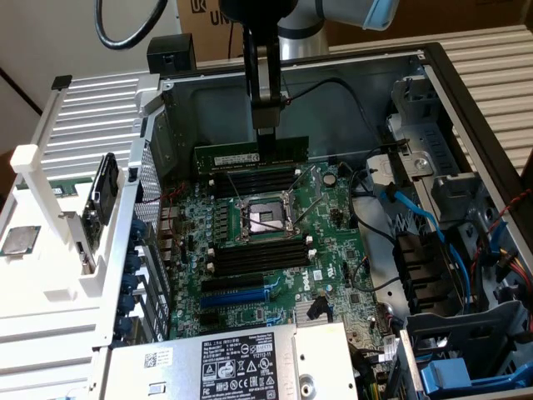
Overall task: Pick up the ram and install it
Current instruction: 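Insert the ram into the slot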
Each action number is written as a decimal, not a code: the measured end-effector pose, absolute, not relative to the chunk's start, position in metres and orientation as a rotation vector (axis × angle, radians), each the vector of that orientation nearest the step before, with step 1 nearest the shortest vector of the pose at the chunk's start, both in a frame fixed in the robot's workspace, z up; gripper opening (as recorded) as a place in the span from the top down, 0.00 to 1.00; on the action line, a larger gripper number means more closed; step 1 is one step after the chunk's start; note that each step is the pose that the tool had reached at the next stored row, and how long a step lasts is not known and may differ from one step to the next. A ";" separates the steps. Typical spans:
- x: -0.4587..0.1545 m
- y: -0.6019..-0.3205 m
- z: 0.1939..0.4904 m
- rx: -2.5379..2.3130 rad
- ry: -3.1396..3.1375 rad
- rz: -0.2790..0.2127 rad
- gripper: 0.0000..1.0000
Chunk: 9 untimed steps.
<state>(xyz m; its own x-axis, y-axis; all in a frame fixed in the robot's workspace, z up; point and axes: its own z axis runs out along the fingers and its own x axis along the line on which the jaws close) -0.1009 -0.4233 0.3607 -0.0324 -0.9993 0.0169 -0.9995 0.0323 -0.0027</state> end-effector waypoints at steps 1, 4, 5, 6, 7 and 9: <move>-0.101 -0.423 0.361 2.178 -2.250 0.021 0.88; -0.101 -0.423 0.361 2.178 -2.250 0.021 0.88; -0.101 -0.423 0.361 2.178 -2.250 0.021 0.88; -0.101 -0.423 0.360 2.178 -2.250 0.021 0.88; -0.101 -0.423 0.360 2.178 -2.250 0.021 0.88; -0.101 -0.423 0.358 2.176 -2.251 0.022 0.88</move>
<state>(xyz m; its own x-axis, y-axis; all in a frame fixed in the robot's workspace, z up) -0.1009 -0.4233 0.3582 -0.0338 -0.9993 0.0169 -0.9994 0.0338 -0.0028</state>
